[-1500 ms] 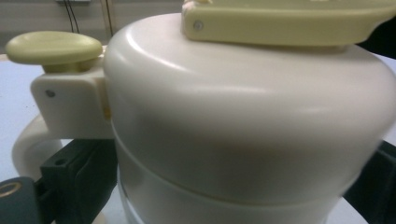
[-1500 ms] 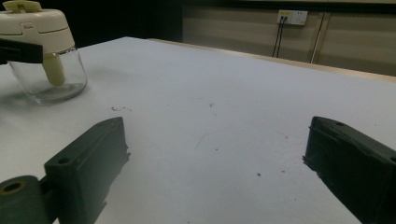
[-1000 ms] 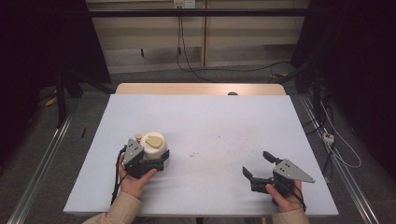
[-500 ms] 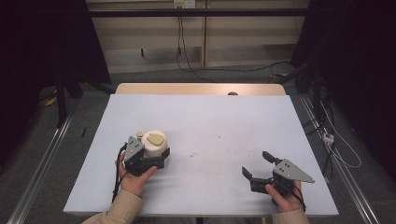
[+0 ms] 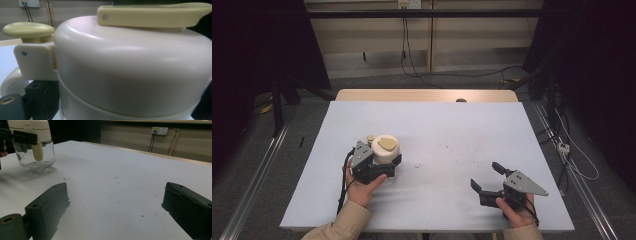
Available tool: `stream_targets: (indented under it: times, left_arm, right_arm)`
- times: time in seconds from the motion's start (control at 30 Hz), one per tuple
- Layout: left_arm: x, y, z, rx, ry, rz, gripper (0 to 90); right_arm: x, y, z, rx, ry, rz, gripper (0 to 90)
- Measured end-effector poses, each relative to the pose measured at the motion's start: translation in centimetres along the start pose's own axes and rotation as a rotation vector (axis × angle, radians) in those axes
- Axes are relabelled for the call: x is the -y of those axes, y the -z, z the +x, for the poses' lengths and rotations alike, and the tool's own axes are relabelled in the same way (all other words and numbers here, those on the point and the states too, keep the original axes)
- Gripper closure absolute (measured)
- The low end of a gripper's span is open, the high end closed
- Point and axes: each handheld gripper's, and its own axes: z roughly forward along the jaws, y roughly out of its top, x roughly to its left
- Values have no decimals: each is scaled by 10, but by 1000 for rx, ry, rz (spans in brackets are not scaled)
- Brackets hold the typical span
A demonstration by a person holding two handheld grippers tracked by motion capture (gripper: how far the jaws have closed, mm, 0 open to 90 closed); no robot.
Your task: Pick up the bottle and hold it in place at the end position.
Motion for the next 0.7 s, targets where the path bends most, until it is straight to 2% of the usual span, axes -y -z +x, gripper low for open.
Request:
stream_targets:
  times: [0.33,0.47,0.67,0.7]
  left_arm:
    - [-2,-13,-6,26,7,-25,60]
    - [-3,-18,-7,26,-10,-31,60]
    - [-6,-23,-11,38,-8,-50,61]
    - [-7,-24,-11,38,-21,-49,61]
  right_arm:
    - [0,0,0,-3,2,-1,55]
    - [0,0,0,-4,1,-2,55]
    - [0,0,0,-1,0,-4,55]
    - [0,0,0,-1,0,-4,55]
